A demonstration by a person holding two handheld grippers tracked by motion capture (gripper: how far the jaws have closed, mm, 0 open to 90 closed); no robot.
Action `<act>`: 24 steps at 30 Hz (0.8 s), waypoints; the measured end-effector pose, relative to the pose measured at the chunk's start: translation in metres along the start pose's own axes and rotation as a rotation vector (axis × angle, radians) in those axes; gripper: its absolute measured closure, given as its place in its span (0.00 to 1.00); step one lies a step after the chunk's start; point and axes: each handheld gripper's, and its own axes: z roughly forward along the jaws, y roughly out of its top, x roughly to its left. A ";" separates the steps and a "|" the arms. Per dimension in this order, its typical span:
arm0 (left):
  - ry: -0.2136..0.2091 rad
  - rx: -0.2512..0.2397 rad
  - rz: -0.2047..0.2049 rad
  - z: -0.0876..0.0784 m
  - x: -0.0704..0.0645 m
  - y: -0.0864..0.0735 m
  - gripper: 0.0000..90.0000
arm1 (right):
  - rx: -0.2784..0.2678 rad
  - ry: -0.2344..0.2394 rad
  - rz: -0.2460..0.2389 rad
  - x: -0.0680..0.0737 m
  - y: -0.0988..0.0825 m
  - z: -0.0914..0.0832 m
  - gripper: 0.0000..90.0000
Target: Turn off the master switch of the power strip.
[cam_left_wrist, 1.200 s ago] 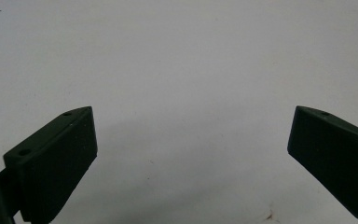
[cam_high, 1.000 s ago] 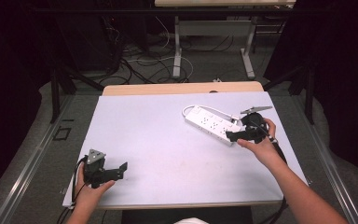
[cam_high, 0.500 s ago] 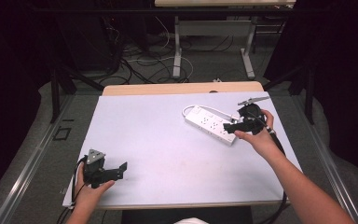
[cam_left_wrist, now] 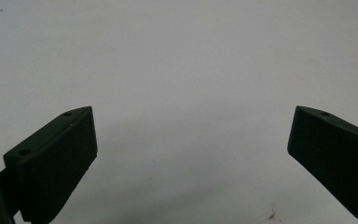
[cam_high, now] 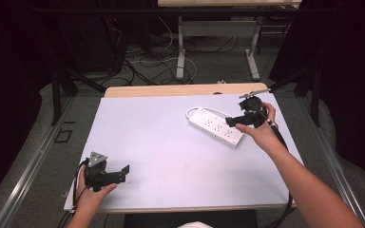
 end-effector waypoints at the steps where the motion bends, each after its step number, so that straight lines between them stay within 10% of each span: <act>1: 0.002 0.000 -0.001 0.000 0.000 0.000 0.02 | 0.006 0.002 0.006 0.001 0.002 0.001 0.10; 24: 0.006 -0.001 0.002 0.000 0.001 0.000 0.02 | 0.008 0.009 -0.023 0.018 0.032 0.021 0.17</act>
